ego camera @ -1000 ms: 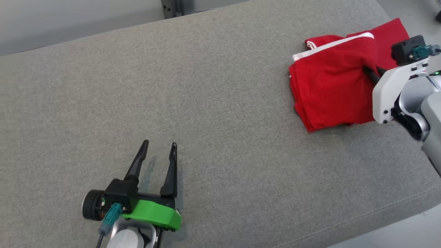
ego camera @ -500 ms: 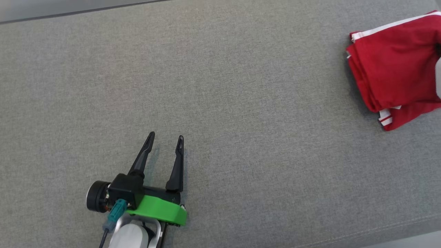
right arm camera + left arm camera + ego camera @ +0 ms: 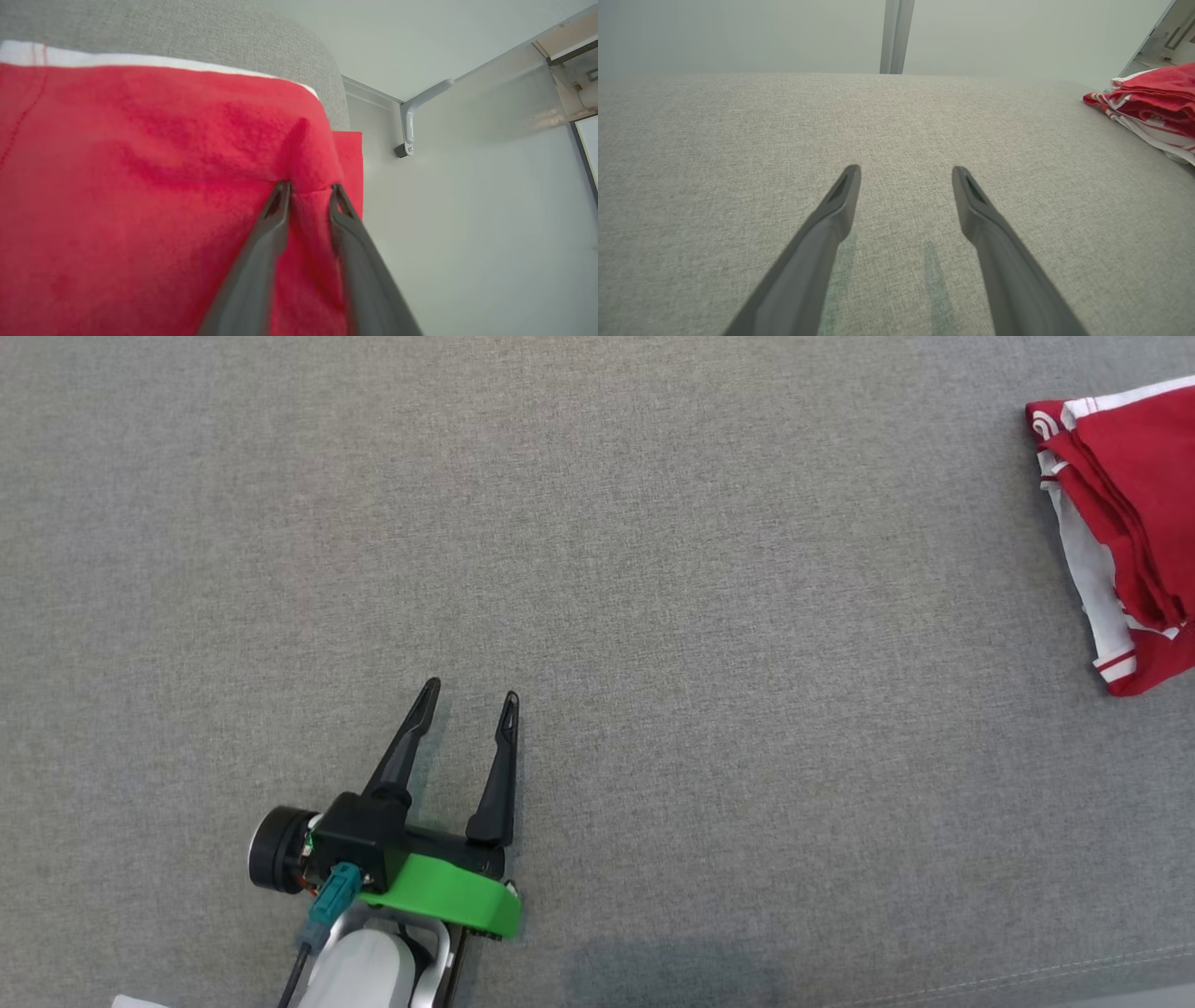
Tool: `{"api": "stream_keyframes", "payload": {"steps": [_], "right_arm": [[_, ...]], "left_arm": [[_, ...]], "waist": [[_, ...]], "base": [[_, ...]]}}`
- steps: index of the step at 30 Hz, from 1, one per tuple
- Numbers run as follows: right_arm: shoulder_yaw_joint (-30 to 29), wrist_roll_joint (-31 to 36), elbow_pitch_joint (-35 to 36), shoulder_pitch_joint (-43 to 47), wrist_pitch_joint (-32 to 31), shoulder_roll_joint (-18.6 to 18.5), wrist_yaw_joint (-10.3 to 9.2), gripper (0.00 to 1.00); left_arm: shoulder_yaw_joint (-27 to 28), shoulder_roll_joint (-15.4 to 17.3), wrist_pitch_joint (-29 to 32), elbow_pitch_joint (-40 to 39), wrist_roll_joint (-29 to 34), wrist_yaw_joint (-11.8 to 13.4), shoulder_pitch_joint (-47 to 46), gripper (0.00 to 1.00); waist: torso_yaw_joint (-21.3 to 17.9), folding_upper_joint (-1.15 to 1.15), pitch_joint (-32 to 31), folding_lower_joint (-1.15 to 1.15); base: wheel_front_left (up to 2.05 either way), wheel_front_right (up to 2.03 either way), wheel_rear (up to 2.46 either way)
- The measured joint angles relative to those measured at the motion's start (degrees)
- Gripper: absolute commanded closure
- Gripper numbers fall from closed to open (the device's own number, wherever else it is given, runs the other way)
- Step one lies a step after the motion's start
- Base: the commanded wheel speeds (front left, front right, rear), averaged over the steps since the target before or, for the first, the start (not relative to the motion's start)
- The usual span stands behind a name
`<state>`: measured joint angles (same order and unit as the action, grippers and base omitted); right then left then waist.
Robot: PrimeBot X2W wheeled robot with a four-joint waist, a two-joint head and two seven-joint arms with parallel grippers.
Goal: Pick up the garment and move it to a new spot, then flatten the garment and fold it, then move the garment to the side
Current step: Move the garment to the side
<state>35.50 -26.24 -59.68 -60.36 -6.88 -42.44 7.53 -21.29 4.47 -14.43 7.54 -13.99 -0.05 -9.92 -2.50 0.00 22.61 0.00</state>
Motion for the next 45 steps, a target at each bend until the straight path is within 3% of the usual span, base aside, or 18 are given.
{"api": "stream_keyframes", "payload": {"steps": [12, 23, 32, 39, 45], "right_arm": [[-4.6, 5.7, -9.0, -0.9, 12.2, 5.2, 0.00, 0.00], [-7.9, 6.3, -8.1, -1.6, 21.1, 11.7, 0.00, 0.00], [-11.8, 6.4, 3.0, 4.6, 21.9, 17.8, -0.01, 0.00], [-22.6, 8.7, 15.1, 17.7, 21.9, 23.6, -0.01, 0.00], [-29.0, 14.5, 26.4, 32.2, 21.9, 31.7, -0.01, 0.00]], "left_arm": [[-0.1, 0.9, 0.7, -0.1, 0.0, 0.6, -0.2, 0.00], [3.0, 1.9, 0.8, 1.2, -1.7, 2.9, -0.2, 0.00], [7.1, 1.6, 0.2, 3.5, -5.2, 5.2, 1.7, 0.00], [9.7, 1.4, -0.3, 4.3, -7.5, 5.4, 4.8, 0.00], [10.2, 1.5, -0.4, 5.1, -7.4, 5.4, 7.9, 0.00]], "waist": [[-1.8, 0.00, -0.4, 0.00], [-3.1, 0.00, -4.5, 0.00], [-3.3, 0.00, -11.0, 0.00], [-2.5, 0.00, -16.4, 0.00], [-0.9, 0.00, -20.5, 0.00]], "base": [[0.00, 0.00, 0.00], [0.00, 0.00, 0.00], [0.00, 0.00, 0.00], [0.00, 0.00, 0.00], [0.00, 0.00, 0.00]]}}
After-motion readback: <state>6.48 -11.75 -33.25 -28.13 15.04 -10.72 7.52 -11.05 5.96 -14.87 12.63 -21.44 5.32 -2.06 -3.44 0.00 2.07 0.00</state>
